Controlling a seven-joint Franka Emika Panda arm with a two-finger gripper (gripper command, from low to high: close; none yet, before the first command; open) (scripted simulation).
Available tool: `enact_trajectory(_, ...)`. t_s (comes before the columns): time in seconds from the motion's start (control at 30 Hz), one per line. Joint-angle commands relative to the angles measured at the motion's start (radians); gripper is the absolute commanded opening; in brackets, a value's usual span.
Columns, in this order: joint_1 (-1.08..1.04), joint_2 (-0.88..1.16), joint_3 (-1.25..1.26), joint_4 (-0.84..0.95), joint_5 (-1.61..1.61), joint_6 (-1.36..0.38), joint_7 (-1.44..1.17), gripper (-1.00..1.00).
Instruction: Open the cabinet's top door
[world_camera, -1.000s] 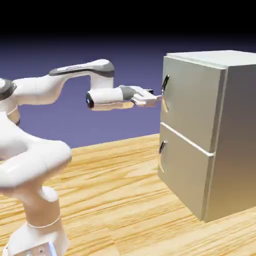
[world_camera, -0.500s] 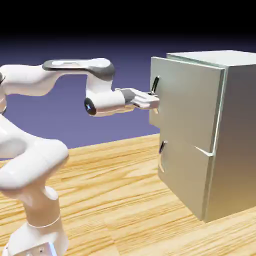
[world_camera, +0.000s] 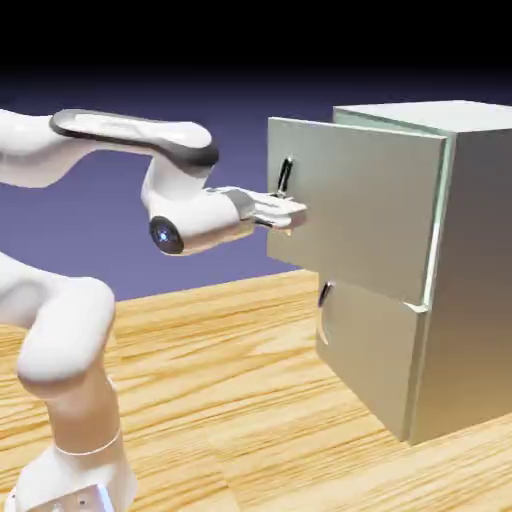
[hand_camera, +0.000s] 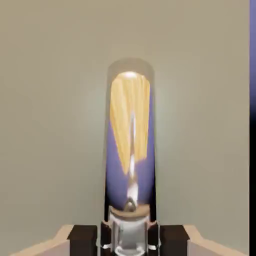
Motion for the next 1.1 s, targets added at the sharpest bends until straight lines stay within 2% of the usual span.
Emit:
enact_trajectory(0.0,0.014,-0.015,-0.032,-0.02,-0.043,-0.022,0.017,-1.0)
enact_trajectory(0.3,0.054,-0.13,-0.311,-0.147,-0.434,-0.225,0.137,-1.0)
enact_trajectory(0.57,-0.005,-0.145,-0.572,-0.174,-0.782,-0.449,0.184,-1.0)
enact_trajectory(0.83,-0.059,-0.013,-0.856,-0.091,-1.129,-0.721,0.157,-1.0)
enact_trajectory(1.07,-0.006,0.222,-1.104,0.102,-1.391,-0.998,0.082,-1.0)
